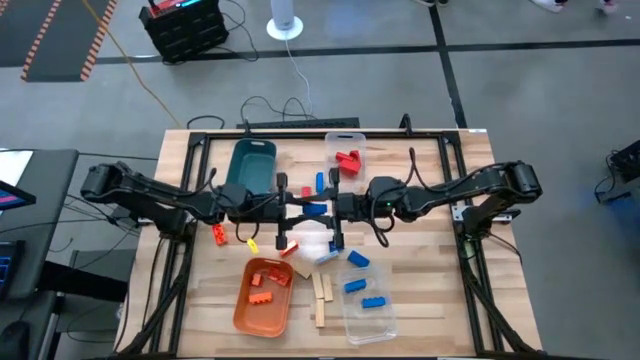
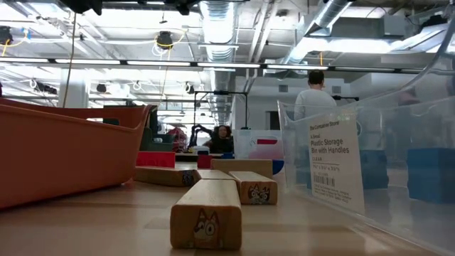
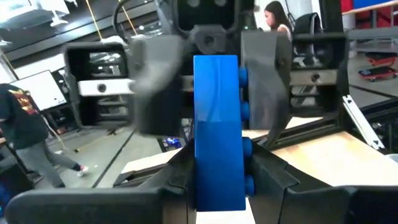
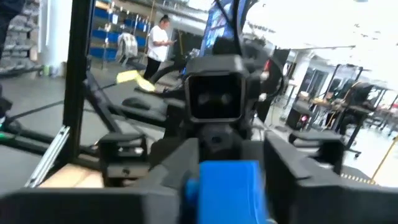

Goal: Sort blocks
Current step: Put the blue game piece into the bottom transparent bin

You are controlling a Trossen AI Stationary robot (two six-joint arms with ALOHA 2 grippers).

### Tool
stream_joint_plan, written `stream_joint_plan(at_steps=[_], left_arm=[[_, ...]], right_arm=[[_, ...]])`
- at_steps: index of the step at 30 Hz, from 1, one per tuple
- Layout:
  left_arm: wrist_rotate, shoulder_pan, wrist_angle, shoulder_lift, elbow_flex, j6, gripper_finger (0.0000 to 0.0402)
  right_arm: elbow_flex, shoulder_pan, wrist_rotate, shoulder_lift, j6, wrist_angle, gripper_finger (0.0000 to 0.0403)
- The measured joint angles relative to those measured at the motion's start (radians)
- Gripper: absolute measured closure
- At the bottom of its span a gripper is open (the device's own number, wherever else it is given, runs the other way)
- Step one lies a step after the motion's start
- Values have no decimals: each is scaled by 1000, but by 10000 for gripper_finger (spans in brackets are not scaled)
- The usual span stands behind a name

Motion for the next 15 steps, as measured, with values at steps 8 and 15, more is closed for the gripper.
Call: stream_joint_plan(at_steps=[8, 15], left_arm=[[1, 20, -20, -4, 0, -21, 306], [-89, 36, -169, -75, 1, -21, 224]], right_arm=[[3, -16, -11, -2, 5, -69, 321], [8, -19, 54, -61, 28, -244, 321]])
